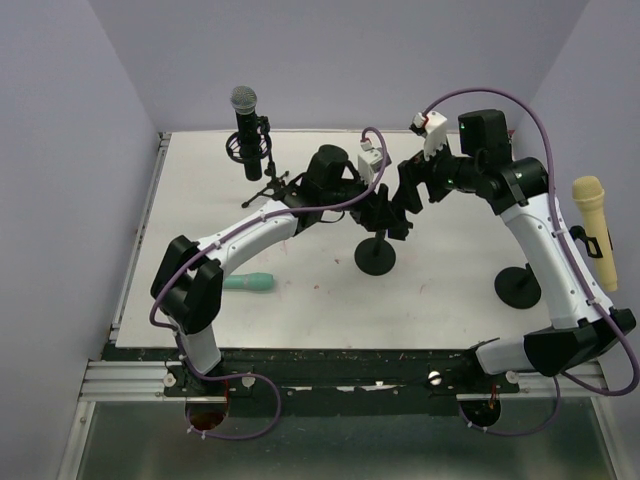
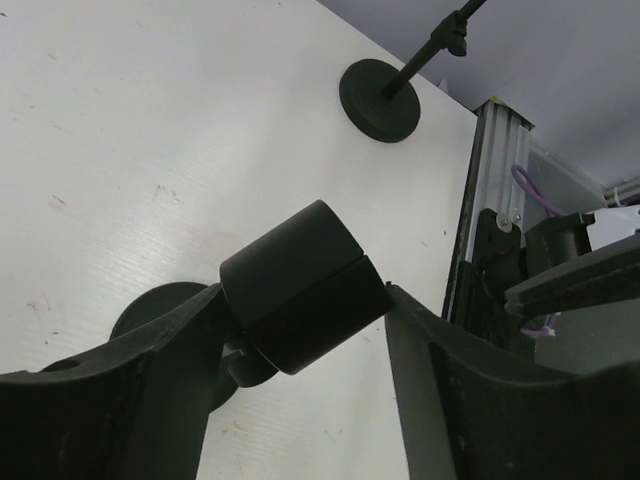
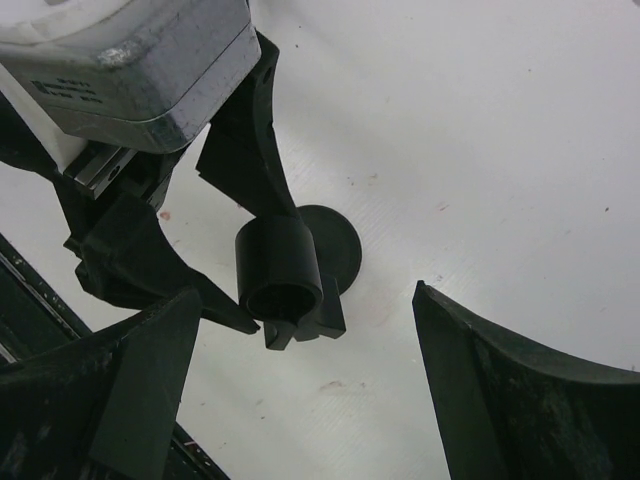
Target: Remove the microphone from the stand
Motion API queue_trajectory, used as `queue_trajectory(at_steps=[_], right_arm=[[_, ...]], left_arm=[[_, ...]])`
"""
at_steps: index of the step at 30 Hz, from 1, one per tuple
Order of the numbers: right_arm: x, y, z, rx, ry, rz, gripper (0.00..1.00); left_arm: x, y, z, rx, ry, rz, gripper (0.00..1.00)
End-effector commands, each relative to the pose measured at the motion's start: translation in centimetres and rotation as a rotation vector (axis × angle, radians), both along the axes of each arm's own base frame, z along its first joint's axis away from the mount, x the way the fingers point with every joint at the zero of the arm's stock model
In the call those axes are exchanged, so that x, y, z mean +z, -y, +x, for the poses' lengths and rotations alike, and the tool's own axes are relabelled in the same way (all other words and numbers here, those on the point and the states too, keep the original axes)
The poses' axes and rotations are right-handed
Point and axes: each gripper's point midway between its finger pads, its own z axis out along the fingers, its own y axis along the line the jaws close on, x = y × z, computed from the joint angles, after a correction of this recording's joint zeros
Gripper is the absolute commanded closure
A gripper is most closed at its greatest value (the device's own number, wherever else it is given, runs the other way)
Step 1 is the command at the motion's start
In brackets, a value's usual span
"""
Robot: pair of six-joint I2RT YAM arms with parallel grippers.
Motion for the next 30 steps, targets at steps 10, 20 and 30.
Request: queue_trajectory(at_steps=[10,20,30], right_arm=[[-0.4,1.9,0.1,-0.08,0.043,-0.045,0.07],[-0.5,2.0,2.0,-0.113,0.055,-0.067,0.08],[-0.6,0.7,4.0,-0.091,0.033,-0.045,0.08]], left_arm=[[3.4,-2.3,-1.4,-0.078,0.074,-0.067,0.58],[3.9,-7.8,0.9,0.047,0.055,-0.04,0.63],[1.2,-15.2,-0.8,0.116,0.017,0.069,0.65]])
